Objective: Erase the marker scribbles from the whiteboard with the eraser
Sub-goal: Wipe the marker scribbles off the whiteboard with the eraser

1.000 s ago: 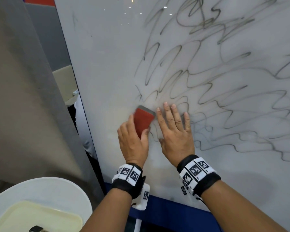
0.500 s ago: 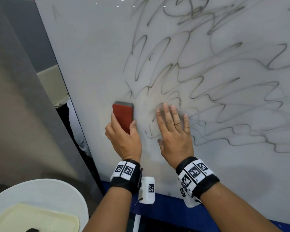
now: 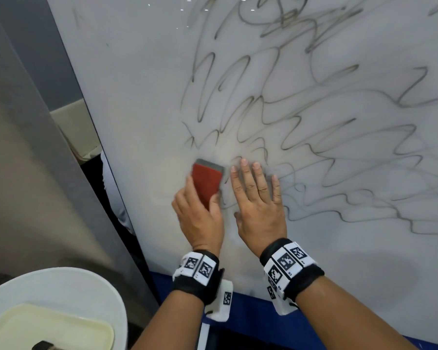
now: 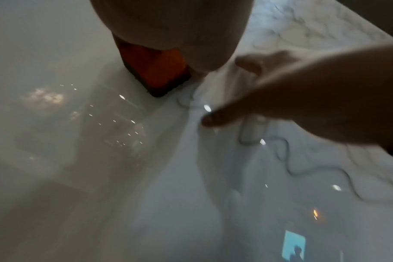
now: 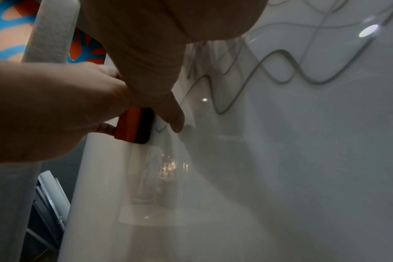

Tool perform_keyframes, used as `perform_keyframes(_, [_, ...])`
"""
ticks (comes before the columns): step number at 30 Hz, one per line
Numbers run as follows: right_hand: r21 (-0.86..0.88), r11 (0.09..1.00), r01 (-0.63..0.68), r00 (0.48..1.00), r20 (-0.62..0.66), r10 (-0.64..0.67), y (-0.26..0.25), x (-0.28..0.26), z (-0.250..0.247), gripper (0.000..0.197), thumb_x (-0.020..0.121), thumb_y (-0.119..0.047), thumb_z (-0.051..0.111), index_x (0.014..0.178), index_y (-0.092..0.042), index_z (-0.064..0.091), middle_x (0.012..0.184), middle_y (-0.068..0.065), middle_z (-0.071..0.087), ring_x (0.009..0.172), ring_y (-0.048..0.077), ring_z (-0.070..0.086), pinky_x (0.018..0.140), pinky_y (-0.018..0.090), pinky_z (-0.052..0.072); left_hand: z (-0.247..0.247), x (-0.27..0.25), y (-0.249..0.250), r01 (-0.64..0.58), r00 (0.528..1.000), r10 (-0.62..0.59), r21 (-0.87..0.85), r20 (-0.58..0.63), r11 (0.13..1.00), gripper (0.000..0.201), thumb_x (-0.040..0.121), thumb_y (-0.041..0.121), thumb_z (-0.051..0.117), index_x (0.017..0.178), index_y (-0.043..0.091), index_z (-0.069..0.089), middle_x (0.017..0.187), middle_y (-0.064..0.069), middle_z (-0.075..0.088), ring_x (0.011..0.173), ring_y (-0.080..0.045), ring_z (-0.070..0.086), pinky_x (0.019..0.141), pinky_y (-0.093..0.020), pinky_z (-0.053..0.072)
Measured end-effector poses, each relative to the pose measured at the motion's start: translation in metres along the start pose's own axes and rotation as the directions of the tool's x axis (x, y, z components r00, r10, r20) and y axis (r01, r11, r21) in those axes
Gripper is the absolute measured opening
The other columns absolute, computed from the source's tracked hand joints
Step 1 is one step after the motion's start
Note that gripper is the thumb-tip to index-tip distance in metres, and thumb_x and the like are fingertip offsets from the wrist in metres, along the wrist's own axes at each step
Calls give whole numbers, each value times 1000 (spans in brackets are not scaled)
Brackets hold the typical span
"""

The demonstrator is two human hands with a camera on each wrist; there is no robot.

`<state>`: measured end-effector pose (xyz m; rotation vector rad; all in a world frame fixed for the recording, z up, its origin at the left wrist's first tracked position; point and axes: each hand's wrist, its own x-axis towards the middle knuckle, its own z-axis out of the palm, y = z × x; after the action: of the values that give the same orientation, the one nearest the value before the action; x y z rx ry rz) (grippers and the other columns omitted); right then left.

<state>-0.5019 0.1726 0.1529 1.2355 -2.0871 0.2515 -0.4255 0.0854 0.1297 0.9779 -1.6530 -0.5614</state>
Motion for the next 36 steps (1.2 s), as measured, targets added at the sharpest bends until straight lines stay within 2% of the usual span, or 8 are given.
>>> perform_keyframes(4, [26, 1000, 15, 1000, -25, -14, 2, -1, -1, 105, 73, -12, 78, 158, -13, 16, 166, 5, 5, 153, 23, -1, 123, 48, 3, 4, -12, -1, -47, 998, 46, 15, 52, 999, 70, 83, 30, 74, 142, 11, 42, 120, -8, 49, 110, -24, 45, 88, -48, 51])
perform_keyframes(6, [52, 998, 21, 999, -32, -20, 5, -4, -8, 107, 71, -18, 80, 158, -14, 17, 166, 7, 5, 153, 23, 2, 123, 49, 4, -2, 1, -3, 8, 1000, -8, -6, -10, 1000, 70, 83, 30, 75, 143, 12, 42, 123, -9, 49, 112, -25, 45, 90, -47, 50])
perform_keyframes(9, [106, 988, -115, 992, -45, 120, 14, -9, -21, 109, 73, -32, 78, 158, -14, 13, 164, 9, -3, 153, 25, -2, 121, 53, 4, -5, 19, -1, 70, 992, -73, -37, -100, 997, 72, 84, 30, 75, 145, 10, 41, 124, -13, 48, 113, -27, 44, 90, -44, 47])
perform_keyframes(17, [38, 991, -126, 992, 12, 126, 25, -14, -6, 115, 73, -33, 80, 159, -18, 6, 163, 6, -21, 152, 27, -12, 121, 56, 1, 10, -21, 1, -96, 993, 92, 53, 80, 994, 70, 82, 28, 76, 142, 11, 44, 121, -10, 51, 111, -27, 45, 95, -45, 47])
perform_keyframes(22, [47, 990, -135, 991, 4, 135, 25, -16, -3, 115, 72, -31, 80, 159, -21, 6, 163, 4, -19, 152, 26, -10, 121, 55, 0, 6, -3, 0, 198, 974, -207, -100, -94, 975, 72, 85, 29, 75, 145, 8, 40, 127, -15, 48, 118, -31, 44, 91, -48, 49])
perform_keyframes(29, [72, 985, -158, 987, -12, 159, 20, -16, 1, 111, 74, -31, 77, 158, -20, 6, 162, 4, -23, 151, 26, -15, 120, 58, 3, 17, -36, 8, -5, 997, 5, -2, 71, 1000, 70, 83, 29, 75, 141, 9, 42, 121, -9, 49, 111, -25, 44, 93, -46, 49])
perform_keyframes(34, [51, 986, -157, 988, 3, 157, 23, -18, 2, 110, 74, -33, 78, 159, -23, 8, 163, 3, -22, 152, 26, -12, 121, 55, 0, 14, -11, 4, 226, 967, -240, -143, -91, 964, 70, 85, 29, 75, 144, 10, 41, 127, -12, 48, 118, -28, 44, 95, -50, 47])
perform_keyframes(36, [47, 987, -154, 988, 2, 154, 23, -18, 3, 110, 75, -34, 77, 159, -23, 6, 163, 3, -21, 152, 26, -11, 121, 55, -1, 15, -13, 12, 243, 962, -258, -146, -95, 959, 70, 86, 29, 74, 144, 9, 40, 127, -11, 47, 118, -27, 43, 94, -46, 47])
